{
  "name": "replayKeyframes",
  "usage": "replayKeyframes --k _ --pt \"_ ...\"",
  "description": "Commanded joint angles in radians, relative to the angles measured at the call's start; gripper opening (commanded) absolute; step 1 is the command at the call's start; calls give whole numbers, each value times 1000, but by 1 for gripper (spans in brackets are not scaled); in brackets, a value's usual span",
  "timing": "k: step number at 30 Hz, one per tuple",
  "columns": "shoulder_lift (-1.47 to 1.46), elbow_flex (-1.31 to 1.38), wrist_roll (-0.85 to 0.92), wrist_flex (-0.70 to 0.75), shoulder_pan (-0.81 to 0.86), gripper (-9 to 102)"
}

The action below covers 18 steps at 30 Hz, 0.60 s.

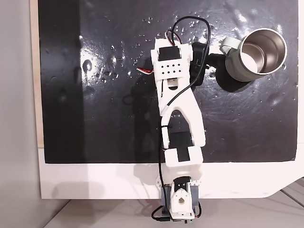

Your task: Grasp a pengrip and put it in the cup.

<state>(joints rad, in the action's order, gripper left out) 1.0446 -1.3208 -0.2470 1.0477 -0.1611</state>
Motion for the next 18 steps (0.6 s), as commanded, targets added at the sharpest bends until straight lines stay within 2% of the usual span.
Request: replayKeyframes --k 1,9,15,18 --pt "-20 51 -12 -38 21 11" --pt "-41 84 3 -35 26 0" --pt "-21 84 5 -12 28 0" --pt "26 118 0 46 29 0"
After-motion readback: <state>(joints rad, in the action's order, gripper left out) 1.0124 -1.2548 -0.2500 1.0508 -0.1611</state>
